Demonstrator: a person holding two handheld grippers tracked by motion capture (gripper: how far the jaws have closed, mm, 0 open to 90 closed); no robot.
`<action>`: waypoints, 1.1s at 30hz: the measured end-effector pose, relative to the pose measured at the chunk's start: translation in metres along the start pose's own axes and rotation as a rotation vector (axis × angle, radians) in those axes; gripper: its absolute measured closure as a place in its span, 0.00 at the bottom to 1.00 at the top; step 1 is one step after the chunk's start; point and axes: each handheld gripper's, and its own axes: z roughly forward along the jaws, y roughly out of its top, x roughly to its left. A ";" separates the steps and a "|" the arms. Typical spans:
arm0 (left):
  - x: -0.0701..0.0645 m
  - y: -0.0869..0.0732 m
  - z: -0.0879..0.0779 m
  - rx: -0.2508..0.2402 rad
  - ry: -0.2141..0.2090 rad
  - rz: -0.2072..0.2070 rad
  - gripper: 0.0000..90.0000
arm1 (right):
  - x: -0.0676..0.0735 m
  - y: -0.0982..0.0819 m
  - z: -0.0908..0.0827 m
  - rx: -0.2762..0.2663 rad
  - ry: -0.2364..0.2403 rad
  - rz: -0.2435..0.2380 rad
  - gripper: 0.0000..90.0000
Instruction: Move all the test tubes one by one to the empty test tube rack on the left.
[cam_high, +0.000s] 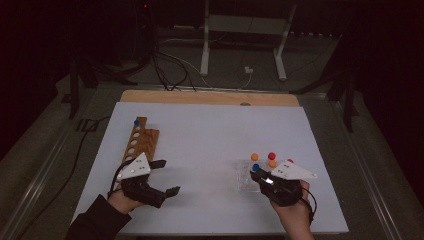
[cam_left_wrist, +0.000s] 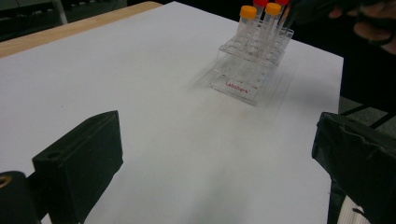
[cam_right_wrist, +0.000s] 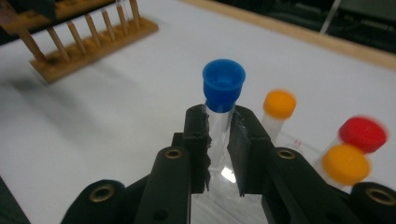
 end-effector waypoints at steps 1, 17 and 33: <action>0.000 0.001 0.000 -0.003 0.002 0.002 0.03 | 0.001 0.002 -0.004 -0.016 0.005 -0.002 0.86; -0.019 0.014 0.005 -0.033 -0.075 0.021 0.04 | 0.044 0.007 0.012 -0.006 0.140 -0.084 0.86; -0.044 0.028 0.031 -0.036 -0.184 0.068 0.30 | 0.070 0.002 0.041 0.067 0.229 -0.121 0.86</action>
